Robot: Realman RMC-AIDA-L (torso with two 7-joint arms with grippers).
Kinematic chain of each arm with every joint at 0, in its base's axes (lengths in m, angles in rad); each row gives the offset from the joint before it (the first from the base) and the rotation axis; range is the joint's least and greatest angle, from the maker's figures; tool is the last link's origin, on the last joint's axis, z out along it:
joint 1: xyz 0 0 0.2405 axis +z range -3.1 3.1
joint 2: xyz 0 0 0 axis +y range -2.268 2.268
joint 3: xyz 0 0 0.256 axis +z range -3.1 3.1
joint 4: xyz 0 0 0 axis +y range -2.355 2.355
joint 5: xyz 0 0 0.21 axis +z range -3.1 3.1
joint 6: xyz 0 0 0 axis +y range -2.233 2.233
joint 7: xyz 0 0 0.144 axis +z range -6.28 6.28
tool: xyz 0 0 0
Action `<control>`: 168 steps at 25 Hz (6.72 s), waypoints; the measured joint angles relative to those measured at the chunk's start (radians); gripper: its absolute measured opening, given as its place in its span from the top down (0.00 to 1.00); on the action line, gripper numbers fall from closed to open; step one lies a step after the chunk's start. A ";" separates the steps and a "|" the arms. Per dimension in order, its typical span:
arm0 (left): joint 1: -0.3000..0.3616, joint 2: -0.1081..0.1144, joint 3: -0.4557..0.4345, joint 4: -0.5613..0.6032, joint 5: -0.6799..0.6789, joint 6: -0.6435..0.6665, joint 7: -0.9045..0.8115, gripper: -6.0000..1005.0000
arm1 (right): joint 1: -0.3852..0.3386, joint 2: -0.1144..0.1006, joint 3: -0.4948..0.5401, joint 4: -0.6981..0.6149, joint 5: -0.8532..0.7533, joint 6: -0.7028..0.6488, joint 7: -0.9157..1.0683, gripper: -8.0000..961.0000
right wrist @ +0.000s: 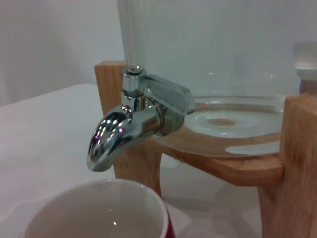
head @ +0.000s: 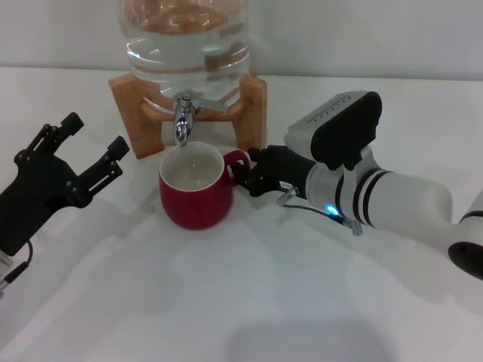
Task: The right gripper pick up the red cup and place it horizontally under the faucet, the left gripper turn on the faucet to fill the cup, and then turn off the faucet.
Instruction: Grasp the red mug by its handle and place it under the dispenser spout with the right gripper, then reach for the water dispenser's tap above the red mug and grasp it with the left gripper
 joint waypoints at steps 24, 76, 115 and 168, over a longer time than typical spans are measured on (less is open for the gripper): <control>0.003 0.000 -0.002 0.000 -0.002 -0.010 0.000 0.12 | -0.087 -0.012 0.059 0.051 -0.115 -0.015 -0.003 0.62; 0.014 0.001 -0.002 -0.004 -0.015 -0.013 0.000 0.12 | -0.412 -0.038 0.395 0.217 -0.563 -0.049 -0.003 0.62; 0.006 -0.002 -0.002 0.000 -0.131 -0.037 0.024 0.12 | -0.548 -0.011 0.614 -0.232 -0.562 -0.769 0.049 0.10; -0.529 0.039 0.005 -0.795 0.681 0.330 -0.686 0.12 | -0.502 0.003 0.427 -0.236 -0.466 -0.638 0.124 0.11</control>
